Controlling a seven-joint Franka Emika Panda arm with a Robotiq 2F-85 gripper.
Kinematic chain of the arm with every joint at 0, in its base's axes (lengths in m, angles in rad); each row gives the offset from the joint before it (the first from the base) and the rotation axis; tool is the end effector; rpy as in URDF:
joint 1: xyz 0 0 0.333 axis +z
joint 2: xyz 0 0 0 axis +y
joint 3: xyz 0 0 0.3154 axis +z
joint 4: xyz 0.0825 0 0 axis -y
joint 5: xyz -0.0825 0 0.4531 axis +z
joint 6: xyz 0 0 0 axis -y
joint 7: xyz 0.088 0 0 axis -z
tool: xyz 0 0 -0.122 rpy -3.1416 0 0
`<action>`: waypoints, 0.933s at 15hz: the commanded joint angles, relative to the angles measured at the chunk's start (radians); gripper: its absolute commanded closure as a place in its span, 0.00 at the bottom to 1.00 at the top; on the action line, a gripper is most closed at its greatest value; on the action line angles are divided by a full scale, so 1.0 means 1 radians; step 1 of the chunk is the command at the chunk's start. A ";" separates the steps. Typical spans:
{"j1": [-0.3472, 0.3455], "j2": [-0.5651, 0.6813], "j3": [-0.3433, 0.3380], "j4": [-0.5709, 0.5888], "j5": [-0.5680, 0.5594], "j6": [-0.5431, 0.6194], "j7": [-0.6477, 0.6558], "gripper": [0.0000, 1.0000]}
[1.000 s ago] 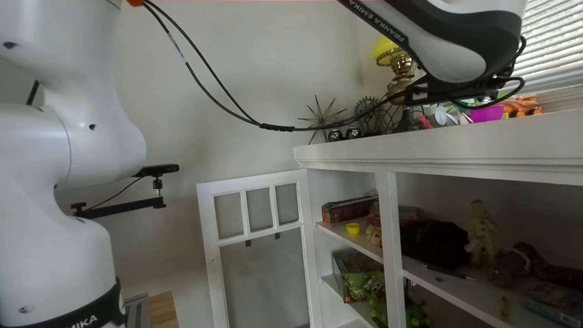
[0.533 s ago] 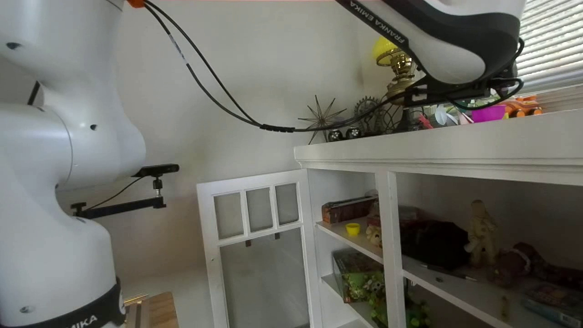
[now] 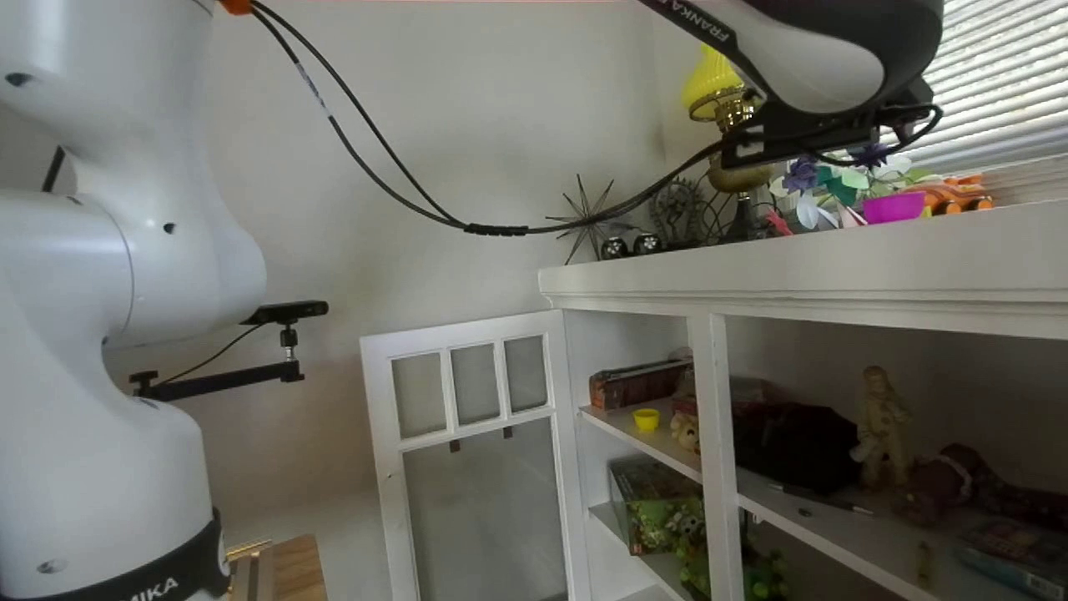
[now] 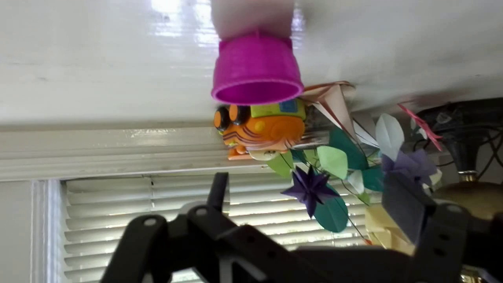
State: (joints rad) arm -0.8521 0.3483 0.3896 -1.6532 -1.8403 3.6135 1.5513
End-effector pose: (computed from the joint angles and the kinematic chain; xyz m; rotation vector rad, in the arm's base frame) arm 0.6517 -0.2139 0.4583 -2.5651 -0.0334 -1.6696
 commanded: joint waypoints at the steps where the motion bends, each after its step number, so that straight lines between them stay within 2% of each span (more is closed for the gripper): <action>1: -0.030 -0.119 -0.016 -0.067 -0.028 0.092 0.039 0.00; 5: -0.068 -0.214 -0.027 -0.126 -0.020 0.223 0.025 0.00; 10: -0.104 -0.329 -0.040 -0.209 0.000 0.330 -0.024 0.00; 11: 0.056 -0.362 -0.219 -0.236 0.025 0.366 -0.055 0.00; 12: 0.080 -0.383 -0.248 -0.257 0.017 0.383 -0.065 0.00; 14: 0.172 -0.428 -0.351 -0.302 -0.011 0.409 -0.084 0.00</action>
State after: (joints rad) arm -0.8005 0.0217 0.1836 -1.8519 -1.8386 3.9916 1.5096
